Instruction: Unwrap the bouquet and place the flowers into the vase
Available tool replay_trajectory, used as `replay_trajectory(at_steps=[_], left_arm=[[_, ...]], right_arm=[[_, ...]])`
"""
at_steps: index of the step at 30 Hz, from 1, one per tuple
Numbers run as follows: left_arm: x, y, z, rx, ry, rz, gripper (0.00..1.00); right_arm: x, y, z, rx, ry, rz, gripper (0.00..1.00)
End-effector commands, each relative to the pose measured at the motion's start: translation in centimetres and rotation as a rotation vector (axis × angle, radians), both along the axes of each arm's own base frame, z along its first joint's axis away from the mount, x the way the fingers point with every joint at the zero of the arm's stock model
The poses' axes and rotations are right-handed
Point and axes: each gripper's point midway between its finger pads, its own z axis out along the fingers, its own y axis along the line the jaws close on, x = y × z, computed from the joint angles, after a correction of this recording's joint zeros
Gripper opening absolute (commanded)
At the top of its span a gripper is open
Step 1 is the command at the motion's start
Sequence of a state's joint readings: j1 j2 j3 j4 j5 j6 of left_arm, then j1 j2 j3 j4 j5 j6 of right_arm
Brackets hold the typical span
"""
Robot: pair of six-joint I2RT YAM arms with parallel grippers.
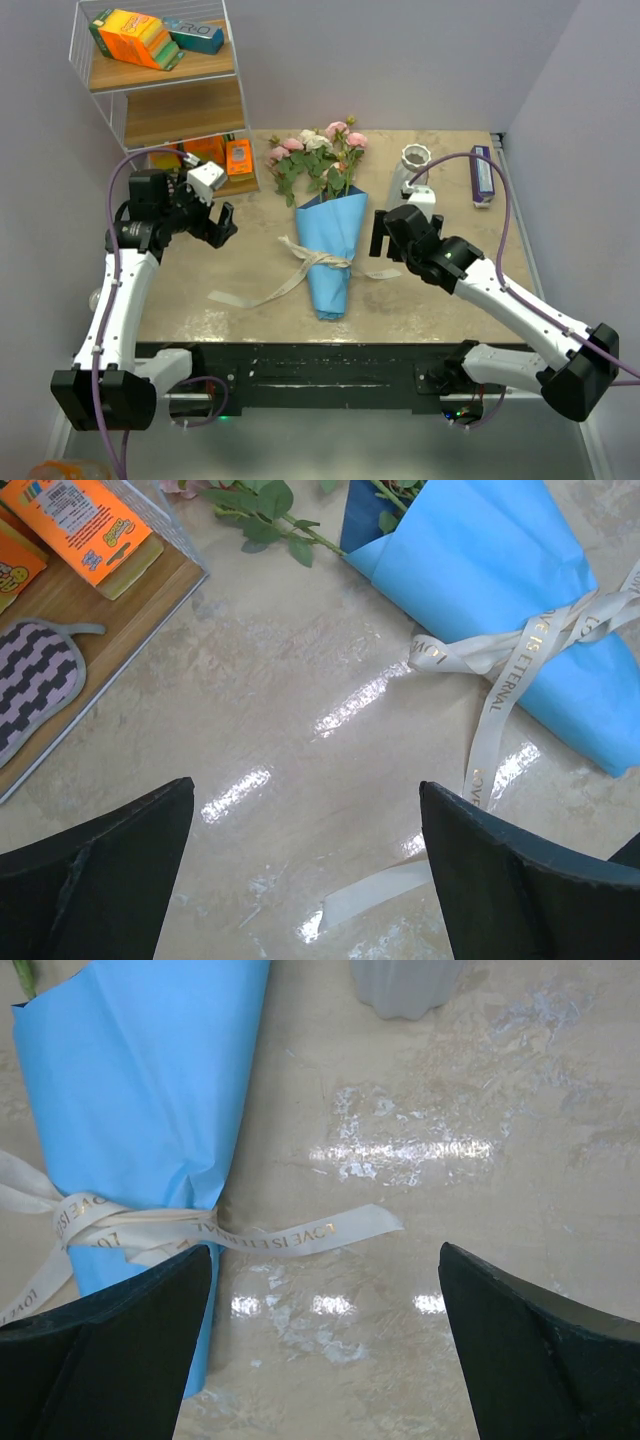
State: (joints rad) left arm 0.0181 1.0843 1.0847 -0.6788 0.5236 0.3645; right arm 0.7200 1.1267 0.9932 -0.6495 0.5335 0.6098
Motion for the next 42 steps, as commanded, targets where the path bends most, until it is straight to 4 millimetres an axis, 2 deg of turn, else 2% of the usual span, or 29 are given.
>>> replay_trajectory(at_steps=[1, 5, 6, 9, 11, 15, 18, 23, 29, 32, 37, 42], left_arm=[[-0.5, -1.9, -0.7, 0.032, 0.013, -0.088, 0.99], [-0.8, -3.7, -2.2, 0.074, 0.027, -0.155, 0.99], [-1.2, -4.8, -2.6, 0.086, 0.027, -0.198, 0.99], [-1.8, -6.7, -4.0, 0.109, 0.065, -0.267, 0.99], [-2.0, -7.4, -5.2, 0.129, 0.085, -0.299, 0.99], [-3.5, -9.6, -8.0, 0.182, 0.134, -0.401, 0.99], [-4.4, -10.0, -9.3, 0.219, 0.141, -0.443, 0.99], [-5.6, -9.2, -11.2, 0.285, 0.144, -0.49, 0.99], [-6.4, -8.9, -13.8, 0.35, 0.15, -0.508, 0.99], [-6.3, -9.2, -14.4, 0.381, 0.137, -0.515, 0.99], [-6.4, -9.4, -16.8, 0.434, 0.163, -0.527, 0.99], [-6.3, -9.4, -18.6, 0.487, 0.173, -0.537, 0.97]], right_arm=[[-0.1, -0.5, -0.8, -0.032, -0.023, -0.024, 0.99], [-1.5, 0.4, -3.4, -0.115, 0.006, 0.015, 0.99], [-2.3, 1.3, -4.0, -0.124, 0.011, 0.047, 0.99], [-3.3, 1.9, -5.9, -0.152, 0.047, 0.064, 0.99], [-3.6, 2.3, -7.0, -0.157, 0.059, 0.089, 0.98], [-3.4, 4.2, -7.7, -0.107, 0.039, 0.168, 0.89], [-3.0, 5.0, -8.6, -0.119, 0.048, 0.196, 0.86], [-2.4, 5.7, -11.4, -0.184, 0.075, 0.212, 0.87], [-1.1, 6.4, -11.7, -0.206, 0.044, 0.197, 0.89], [-1.0, 6.6, -12.1, -0.215, 0.058, 0.19, 0.89], [-0.9, 6.6, -12.7, -0.224, 0.067, 0.179, 0.89], [-0.3, 6.1, -12.5, -0.249, 0.049, 0.14, 0.89]])
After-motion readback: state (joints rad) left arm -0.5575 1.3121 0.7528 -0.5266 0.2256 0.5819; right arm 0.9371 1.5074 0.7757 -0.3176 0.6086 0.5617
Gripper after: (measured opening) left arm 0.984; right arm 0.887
